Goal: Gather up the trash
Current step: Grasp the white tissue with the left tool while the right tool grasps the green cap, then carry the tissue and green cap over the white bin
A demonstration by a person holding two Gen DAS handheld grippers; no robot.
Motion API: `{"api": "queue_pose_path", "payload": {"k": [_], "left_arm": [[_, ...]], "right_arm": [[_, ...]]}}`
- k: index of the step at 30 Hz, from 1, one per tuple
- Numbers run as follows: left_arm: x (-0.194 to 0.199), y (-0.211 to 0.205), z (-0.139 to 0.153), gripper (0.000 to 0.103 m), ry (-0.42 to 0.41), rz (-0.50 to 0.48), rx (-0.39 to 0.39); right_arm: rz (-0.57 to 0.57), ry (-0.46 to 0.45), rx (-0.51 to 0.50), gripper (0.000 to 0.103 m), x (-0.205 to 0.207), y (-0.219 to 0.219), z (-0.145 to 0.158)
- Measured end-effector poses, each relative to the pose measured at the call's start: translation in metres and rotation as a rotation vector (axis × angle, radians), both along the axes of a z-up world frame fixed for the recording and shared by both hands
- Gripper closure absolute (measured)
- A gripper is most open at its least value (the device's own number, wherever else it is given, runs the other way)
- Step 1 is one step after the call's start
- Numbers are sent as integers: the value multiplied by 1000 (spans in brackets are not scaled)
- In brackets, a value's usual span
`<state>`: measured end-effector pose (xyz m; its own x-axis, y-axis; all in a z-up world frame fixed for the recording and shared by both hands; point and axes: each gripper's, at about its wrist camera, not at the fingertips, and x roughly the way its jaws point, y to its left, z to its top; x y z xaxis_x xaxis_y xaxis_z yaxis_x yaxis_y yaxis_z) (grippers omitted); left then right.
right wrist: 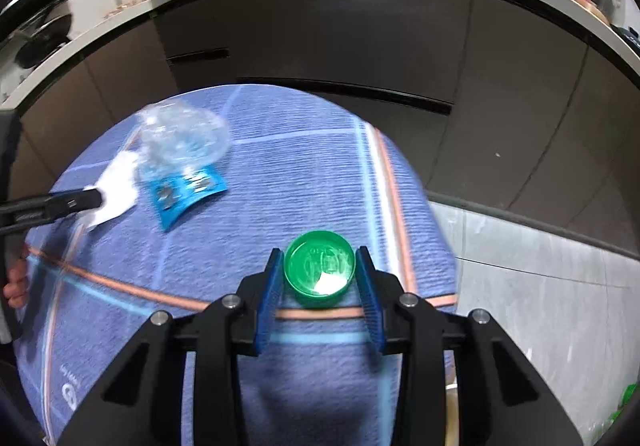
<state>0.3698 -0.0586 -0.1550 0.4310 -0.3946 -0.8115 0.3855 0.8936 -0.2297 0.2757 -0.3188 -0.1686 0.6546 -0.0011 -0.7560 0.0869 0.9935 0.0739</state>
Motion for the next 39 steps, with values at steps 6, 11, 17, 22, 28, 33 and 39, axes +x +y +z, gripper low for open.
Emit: {"api": "queue_pose_path", "payload": {"k": [6,11,17,22,28,33,39], "left_arm": [[-1,-2,-1,66,-18,10,36],[-6,1,-2,94,-10,1,40],[-32,12,11,96,-35,18,21],[-65,19,40,96,-95,2,1],[-108,16,77,96,-152,-43,-27],[-142,-1,103,96,-197,-112,-55],[-182,-35,122,96,-235,-219,-82]], "right_arm": [[74,-15,13,66,-15,26,5],[128,-22,57,66,-26,41,8],[179,-37,83,66,-43,50,15],[187,-62,99,66,-62,52,27],[182,-106,97,66,-92,50,48],[163,-156,89,66,-126,44,69],[115,-191,72,66,-167,29,85]]}}
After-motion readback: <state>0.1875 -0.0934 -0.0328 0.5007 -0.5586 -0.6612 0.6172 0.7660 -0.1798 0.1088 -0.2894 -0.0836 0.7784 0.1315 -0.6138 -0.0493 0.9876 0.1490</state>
